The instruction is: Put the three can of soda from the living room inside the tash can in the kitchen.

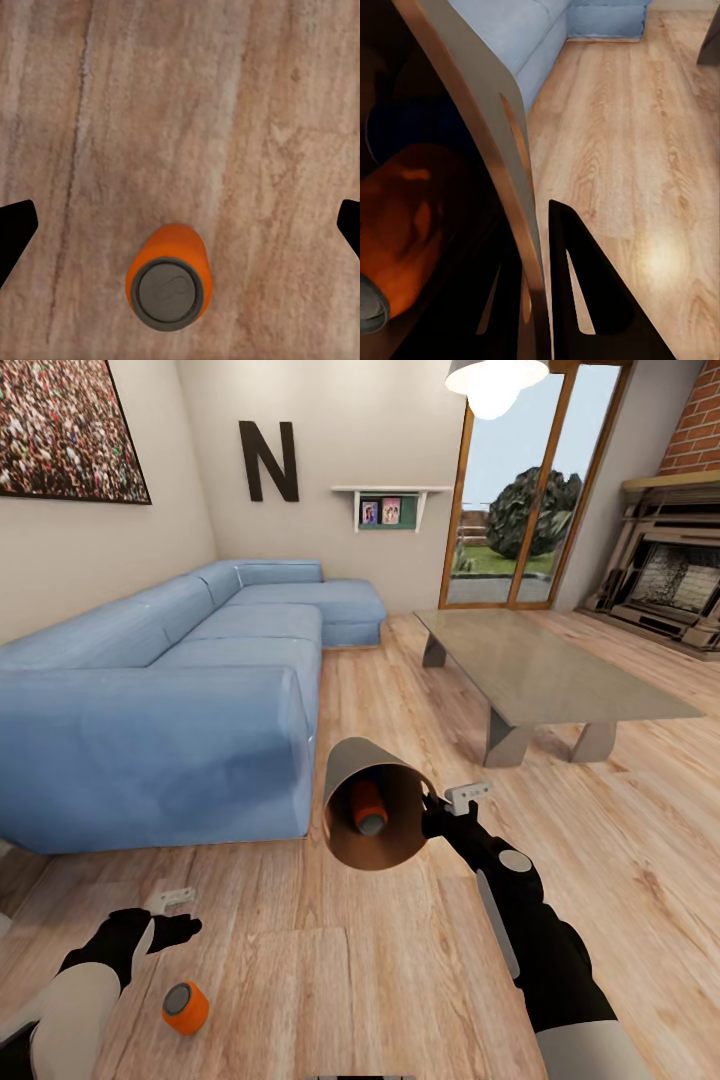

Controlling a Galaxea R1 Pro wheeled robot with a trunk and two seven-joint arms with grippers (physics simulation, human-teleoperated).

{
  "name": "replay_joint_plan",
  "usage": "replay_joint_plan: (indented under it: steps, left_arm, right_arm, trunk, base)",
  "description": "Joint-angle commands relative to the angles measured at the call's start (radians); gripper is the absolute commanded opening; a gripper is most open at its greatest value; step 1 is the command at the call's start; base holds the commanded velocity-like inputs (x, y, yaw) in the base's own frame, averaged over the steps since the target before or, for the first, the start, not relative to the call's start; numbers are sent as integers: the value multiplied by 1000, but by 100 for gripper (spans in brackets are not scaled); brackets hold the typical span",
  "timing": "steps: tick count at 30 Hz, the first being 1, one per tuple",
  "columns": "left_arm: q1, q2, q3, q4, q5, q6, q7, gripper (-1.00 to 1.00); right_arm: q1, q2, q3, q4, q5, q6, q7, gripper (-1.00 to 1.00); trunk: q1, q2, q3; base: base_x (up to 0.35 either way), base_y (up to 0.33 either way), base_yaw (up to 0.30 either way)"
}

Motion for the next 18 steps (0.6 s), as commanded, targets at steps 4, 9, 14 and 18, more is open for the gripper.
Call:
replay_joint_plan:
  steps: [4, 9, 14, 18]
  left_arm:
    - [0, 0, 0, 0, 1, 0, -1, 100]
    - [0, 0, 0, 0, 0, 0, -1, 100]
    - [0, 0, 0, 0, -1, 0, -1, 100]
    - [0, 0, 0, 0, 0, 0, -1, 100]
  right_arm:
    - [0, 1, 4, 0, -10, 1, 6, -100]
    - [0, 1, 14, 1, -9, 1, 5, -100]
    - [0, 1, 18, 1, -9, 1, 4, -100]
    - [0, 1, 18, 2, -8, 1, 4, -100]
  trunk:
    - [0, 0, 0]
    - [0, 0, 0]
    - [0, 0, 0]
    - [0, 0, 0]
  base:
    - [0, 0, 0]
    - [0, 0, 0]
    - [0, 0, 0]
    - [0, 0, 0]
